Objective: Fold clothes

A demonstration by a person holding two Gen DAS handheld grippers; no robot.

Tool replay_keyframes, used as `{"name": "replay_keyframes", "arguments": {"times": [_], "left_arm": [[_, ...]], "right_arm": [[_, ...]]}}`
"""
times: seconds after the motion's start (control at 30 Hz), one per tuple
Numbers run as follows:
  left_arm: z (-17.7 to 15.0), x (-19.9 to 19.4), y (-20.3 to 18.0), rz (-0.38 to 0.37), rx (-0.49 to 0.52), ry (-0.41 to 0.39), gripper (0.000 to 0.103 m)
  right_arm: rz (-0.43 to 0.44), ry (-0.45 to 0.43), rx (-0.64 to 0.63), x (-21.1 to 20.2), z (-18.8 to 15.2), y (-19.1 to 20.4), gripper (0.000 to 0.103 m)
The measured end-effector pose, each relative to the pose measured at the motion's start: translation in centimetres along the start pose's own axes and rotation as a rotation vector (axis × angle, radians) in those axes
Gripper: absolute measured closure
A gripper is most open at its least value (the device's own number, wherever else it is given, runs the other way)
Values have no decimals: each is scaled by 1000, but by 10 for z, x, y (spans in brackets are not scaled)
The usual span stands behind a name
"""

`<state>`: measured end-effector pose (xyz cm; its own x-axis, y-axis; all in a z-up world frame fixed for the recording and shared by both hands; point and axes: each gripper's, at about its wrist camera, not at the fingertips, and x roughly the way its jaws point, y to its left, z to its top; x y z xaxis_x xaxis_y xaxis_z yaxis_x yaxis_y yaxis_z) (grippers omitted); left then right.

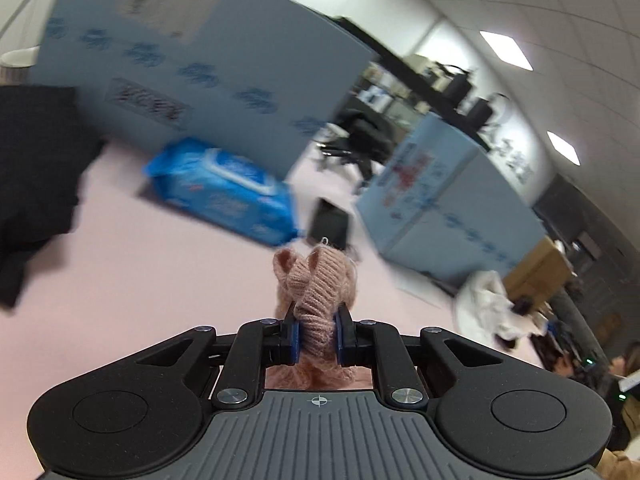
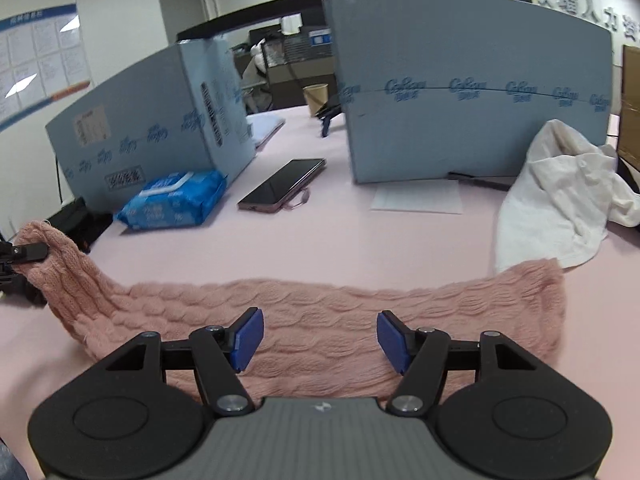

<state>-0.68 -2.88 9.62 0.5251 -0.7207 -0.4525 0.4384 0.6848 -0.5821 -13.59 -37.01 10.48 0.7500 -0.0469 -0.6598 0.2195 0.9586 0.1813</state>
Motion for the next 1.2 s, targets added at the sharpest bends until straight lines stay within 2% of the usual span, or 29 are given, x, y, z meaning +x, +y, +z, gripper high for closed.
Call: {"name": "replay_keyframes", "arguments": {"times": [0.13, 0.4, 0.67, 0.8, 0.87, 0.93, 0.97, 1.03, 1.13, 1.2], "left_arm": [[-4, 45, -61, -125, 46, 41, 88], [-32, 145, -163, -236, 138, 182, 88], [-65, 220, -234, -256, 200, 260, 88], [-84, 254, -256, -198, 248, 308, 88], [-100, 275, -266, -130, 300, 369, 83], [-111, 283, -271, -119, 319, 420, 66], [-116, 287, -274, -116, 328, 444, 61], [-116, 282, -278, -148, 337, 430, 38], [-109, 270, -284, -184, 346, 376, 37], [-93, 246, -282, -242, 330, 295, 37]], "right_arm": [[-18, -4, 39, -10, -1, -26, 38], [-64, -22, 131, -33, -12, -87, 38], [-97, -37, 214, -51, -20, -150, 38], [-106, -33, 241, -55, -23, -177, 38], [-105, -26, 253, -56, -24, -185, 38], [-103, -19, 264, -56, -26, -193, 38], [-103, -18, 268, -56, -26, -197, 38], [-100, -21, 274, -56, -26, -202, 38], [-101, -45, 280, -56, -21, -207, 38], [-104, -76, 285, -57, -15, -209, 38]]}}
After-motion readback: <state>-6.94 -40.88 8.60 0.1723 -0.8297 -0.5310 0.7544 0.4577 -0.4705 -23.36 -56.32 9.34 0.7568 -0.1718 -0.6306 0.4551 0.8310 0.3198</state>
